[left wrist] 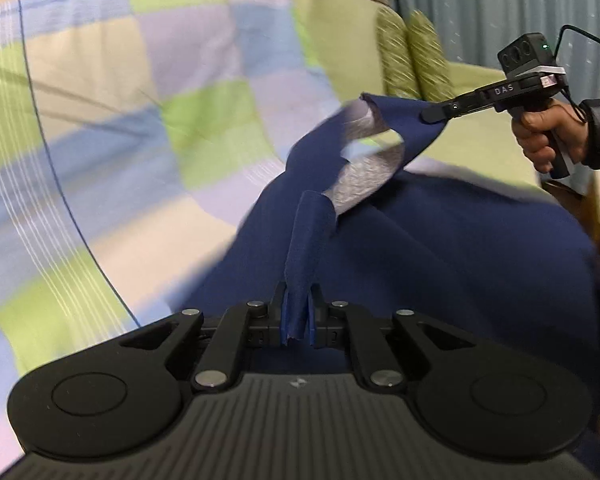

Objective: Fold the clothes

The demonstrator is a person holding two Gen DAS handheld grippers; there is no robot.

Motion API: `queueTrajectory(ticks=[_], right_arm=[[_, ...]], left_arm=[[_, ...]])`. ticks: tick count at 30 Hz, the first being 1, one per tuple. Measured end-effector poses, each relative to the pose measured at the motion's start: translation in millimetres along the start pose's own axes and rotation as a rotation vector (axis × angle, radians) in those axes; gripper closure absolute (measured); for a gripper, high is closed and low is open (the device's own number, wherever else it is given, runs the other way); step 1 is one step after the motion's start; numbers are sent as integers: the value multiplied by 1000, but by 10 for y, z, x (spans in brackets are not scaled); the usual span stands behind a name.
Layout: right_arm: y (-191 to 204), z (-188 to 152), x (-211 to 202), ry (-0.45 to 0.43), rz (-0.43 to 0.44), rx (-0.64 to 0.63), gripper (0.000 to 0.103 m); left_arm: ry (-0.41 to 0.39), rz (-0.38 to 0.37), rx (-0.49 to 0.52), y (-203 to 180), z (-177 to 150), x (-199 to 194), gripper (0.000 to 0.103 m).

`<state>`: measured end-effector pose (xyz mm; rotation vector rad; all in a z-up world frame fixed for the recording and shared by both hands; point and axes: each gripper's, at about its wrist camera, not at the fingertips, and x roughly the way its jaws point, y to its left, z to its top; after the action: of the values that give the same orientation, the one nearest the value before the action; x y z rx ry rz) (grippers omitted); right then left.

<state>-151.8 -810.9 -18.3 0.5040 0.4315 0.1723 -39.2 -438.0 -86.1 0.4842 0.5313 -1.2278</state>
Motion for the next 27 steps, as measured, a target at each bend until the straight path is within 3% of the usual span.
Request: queueTrajectory(ticks=[5, 10, 12, 16, 19, 25, 27], right_arm=[[137, -538, -386, 130, 13, 46, 98], [74, -697, -579, 130, 6, 144, 88], [71, -716, -591, 122, 17, 162, 84], [40, -692, -593, 78, -4, 158, 67], [-106, -567, -499, 48, -24, 182, 54], [-359, -469, -217, 105, -21, 240, 39], [-416, -458, -67, 154, 9, 256, 39]], left_arm=[[58, -27, -42, -363, -237, -158, 84], [46, -22, -101, -343, -301, -331, 84], [44, -12, -118, -329, -302, -336, 83], [26, 16, -198, -250, -319, -324, 64], [24, 27, -256, -221, -379, -341, 63], [72, 16, -390, -131, -515, -261, 56], [89, 4, -425, -91, -562, -218, 53]])
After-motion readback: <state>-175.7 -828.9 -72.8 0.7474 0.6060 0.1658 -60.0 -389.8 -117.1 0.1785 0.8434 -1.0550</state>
